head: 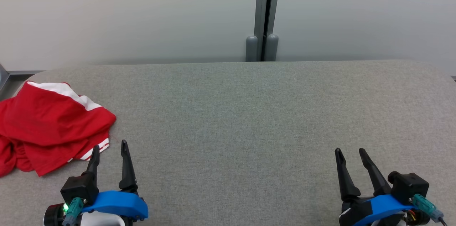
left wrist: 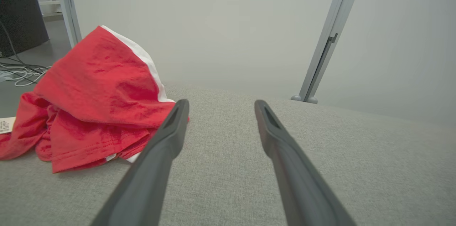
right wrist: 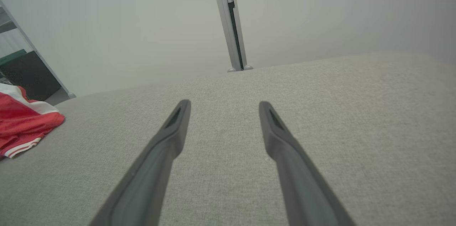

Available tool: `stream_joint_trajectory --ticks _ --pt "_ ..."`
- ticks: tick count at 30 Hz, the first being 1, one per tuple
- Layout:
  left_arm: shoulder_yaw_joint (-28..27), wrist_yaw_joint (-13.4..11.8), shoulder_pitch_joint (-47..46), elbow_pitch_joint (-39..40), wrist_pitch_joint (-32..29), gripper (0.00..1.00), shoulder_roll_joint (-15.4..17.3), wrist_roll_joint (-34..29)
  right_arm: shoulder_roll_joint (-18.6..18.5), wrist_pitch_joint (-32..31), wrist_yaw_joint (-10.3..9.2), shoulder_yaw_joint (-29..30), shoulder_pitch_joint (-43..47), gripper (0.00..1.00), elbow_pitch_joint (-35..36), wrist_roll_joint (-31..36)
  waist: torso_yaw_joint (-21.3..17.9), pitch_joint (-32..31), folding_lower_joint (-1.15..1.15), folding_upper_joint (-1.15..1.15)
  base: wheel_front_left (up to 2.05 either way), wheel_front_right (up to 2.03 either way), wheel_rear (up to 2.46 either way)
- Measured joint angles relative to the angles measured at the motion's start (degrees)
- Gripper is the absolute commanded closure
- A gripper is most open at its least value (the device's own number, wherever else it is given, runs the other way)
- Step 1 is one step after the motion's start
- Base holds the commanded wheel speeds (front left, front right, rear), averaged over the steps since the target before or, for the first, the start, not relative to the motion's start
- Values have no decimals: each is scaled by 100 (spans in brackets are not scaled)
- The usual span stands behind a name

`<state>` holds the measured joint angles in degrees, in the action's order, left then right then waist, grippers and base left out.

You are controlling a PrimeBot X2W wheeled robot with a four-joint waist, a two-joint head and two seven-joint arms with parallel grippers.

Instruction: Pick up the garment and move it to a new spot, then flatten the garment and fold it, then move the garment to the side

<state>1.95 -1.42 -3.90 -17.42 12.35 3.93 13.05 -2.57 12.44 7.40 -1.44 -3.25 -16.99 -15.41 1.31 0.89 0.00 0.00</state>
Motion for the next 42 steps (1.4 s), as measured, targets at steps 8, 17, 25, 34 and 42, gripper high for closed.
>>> stream_joint_trajectory --ticks 8,17,25,34,42 --pt "-20 -3 -2 -100 88 0 -7 -309 -3 75 0 -44 0 0 -11 299 1 0 0 0 0 0 0" --pt "-81 30 -66 -293 187 0 -30 -569 -7 176 1 -53 -3 0 -85 672 16 -12 0 0 0 0 0" --pt "-96 71 -132 -637 257 0 -51 -791 -10 246 2 -57 -14 0 -185 965 26 -30 0 0 0 0 0" --pt "-143 130 -208 -822 265 0 -65 -658 -12 259 1 -8 -57 0 -402 708 13 -53 0 0 0 0 0" --pt "-153 136 -208 -801 265 0 -70 -667 -13 259 2 92 -131 0 -519 478 13 -61 0 0 0 0 0"
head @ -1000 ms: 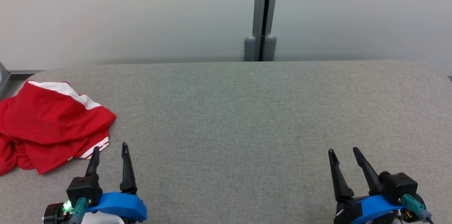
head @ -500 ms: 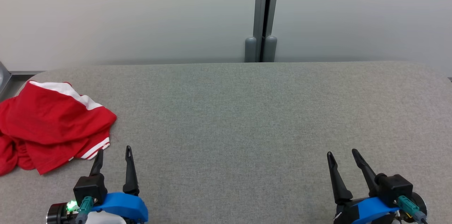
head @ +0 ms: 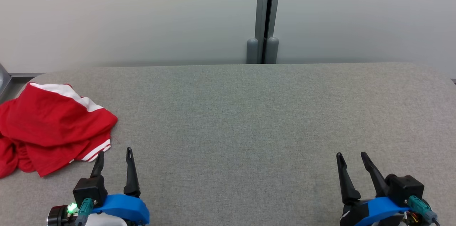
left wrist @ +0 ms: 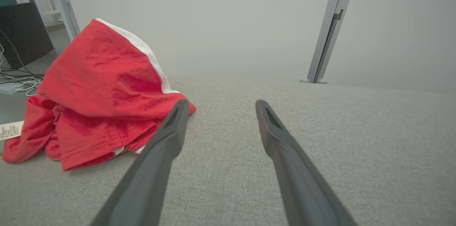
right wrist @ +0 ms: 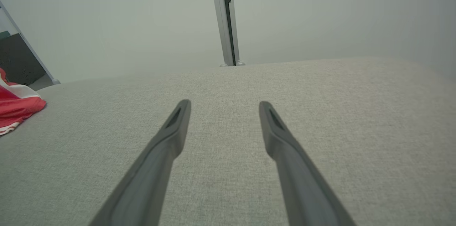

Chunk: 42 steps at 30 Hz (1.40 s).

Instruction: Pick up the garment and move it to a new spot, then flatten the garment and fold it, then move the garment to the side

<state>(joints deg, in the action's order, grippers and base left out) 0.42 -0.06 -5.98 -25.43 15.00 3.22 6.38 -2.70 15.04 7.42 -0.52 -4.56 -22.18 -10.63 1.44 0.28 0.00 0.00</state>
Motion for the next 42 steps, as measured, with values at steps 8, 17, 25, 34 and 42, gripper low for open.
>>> stream_joint_trajectory --ticks 8,17,25,34,42 --pt "-22 -13 0 0 0 0 -4 -8 -1 0 0 8 -51 0 -41 -64 8 -7 0 0 0 0 0" --pt "-110 -19 -15 158 1 0 -3 -92 -1 1 0 -73 -50 0 -49 -153 251 -25 0 0 0 0 0" --pt "-174 -122 -7 330 7 0 33 -194 -1 0 0 -122 -51 0 -40 -129 772 -21 1 0 0 0 0" --pt "-297 -166 98 528 7 0 68 -227 -1 1 0 -155 -50 0 -29 -102 1518 -32 0 0 0 0 0" --pt "-327 -193 162 706 7 0 76 -283 -1 1 0 -159 -48 0 1 -86 2168 -21 0 0 0 0 0"
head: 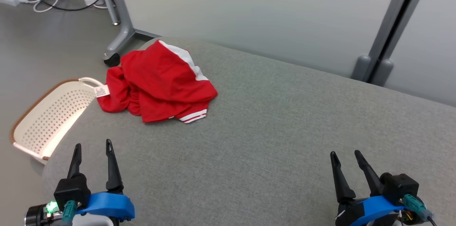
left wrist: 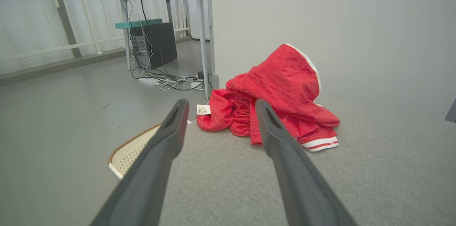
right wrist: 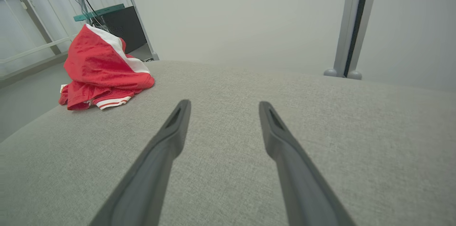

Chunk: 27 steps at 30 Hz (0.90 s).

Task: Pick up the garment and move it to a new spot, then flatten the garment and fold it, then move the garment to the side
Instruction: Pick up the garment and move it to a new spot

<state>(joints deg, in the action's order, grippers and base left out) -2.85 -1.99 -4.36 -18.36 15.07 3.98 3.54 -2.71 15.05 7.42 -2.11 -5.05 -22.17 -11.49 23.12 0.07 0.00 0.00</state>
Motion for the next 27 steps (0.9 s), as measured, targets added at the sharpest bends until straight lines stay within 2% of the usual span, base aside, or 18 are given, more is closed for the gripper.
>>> stream_joint_trajectory --ticks 8,14,22,27 --pt "-32 -7 97 166 0 0 13 -58 0 -1 -1 -24 -1 0 32 35 460 72 0 0 0 0 0" --pt "-89 -51 191 241 0 0 31 -59 0 0 0 -57 3 0 43 35 553 90 0 0 0 0 0" --pt "-240 3 168 264 0 0 42 52 2 0 0 -103 0 0 35 90 332 137 0 0 0 0 0" --pt "-379 108 -411 211 0 0 155 144 2 -1 0 -13 -85 0 127 299 28 348 0 0 0 0 0"
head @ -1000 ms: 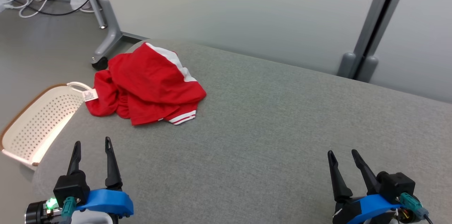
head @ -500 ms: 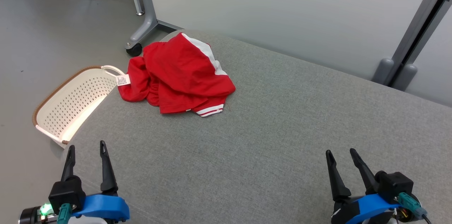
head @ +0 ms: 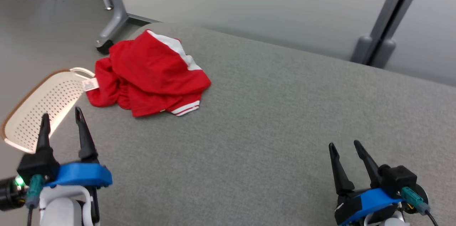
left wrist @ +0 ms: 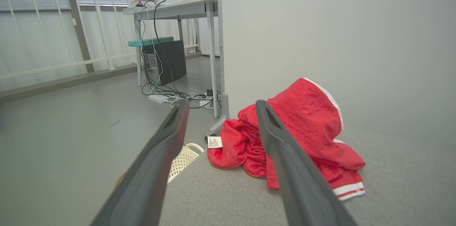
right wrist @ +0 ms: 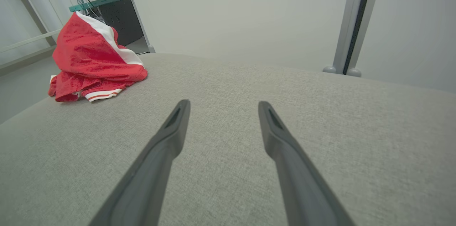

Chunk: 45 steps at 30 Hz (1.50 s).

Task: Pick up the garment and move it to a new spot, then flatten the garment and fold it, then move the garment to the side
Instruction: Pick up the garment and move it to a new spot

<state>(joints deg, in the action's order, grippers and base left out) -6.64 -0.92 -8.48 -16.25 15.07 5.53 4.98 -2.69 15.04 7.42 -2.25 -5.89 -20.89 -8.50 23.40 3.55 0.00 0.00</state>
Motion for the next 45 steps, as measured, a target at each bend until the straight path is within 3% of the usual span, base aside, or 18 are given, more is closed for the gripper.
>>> stream_joint_trajectory --ticks 11,17,26,35,36,37,38,45 --pt "-432 157 -2271 -467 4 0 468 243 -196 0 0 193 -508 0 508 534 -938 1183 2 -1 0 0 0" --pt "-494 247 -3287 -1537 -42 0 856 292 -313 0 2 237 -707 0 791 601 -1333 1770 2 -1 0 0 0" --pt "-270 566 -4145 -3587 -1245 0 1333 341 -408 1 2 272 -804 0 1266 599 -1537 2183 1 -1 0 0 0" --pt "-152 770 -4380 -4660 -2090 0 1256 675 -401 1 5 265 -793 0 1407 635 -1471 2201 1 0 0 0 0" --pt "-127 779 -4388 -4703 -2104 53 1239 698 -400 1 5 254 -792 0 1397 635 -1461 2177 0 0 0 0 0" --pt "-89 789 -4398 -4741 -2101 88 1238 710 -398 1 5 234 -791 0 1384 634 -1454 2151 0 0 0 0 0" --pt "-76 801 -4406 -4769 -2060 100 1243 727 -393 1 5 216 -790 0 1366 633 -1451 2121 0 0 0 0 0" --pt "51 803 -4535 -4535 -1127 100 1360 716 -297 1 5 119 -751 0 1224 539 -1475 1775 0 0 0 0 0"
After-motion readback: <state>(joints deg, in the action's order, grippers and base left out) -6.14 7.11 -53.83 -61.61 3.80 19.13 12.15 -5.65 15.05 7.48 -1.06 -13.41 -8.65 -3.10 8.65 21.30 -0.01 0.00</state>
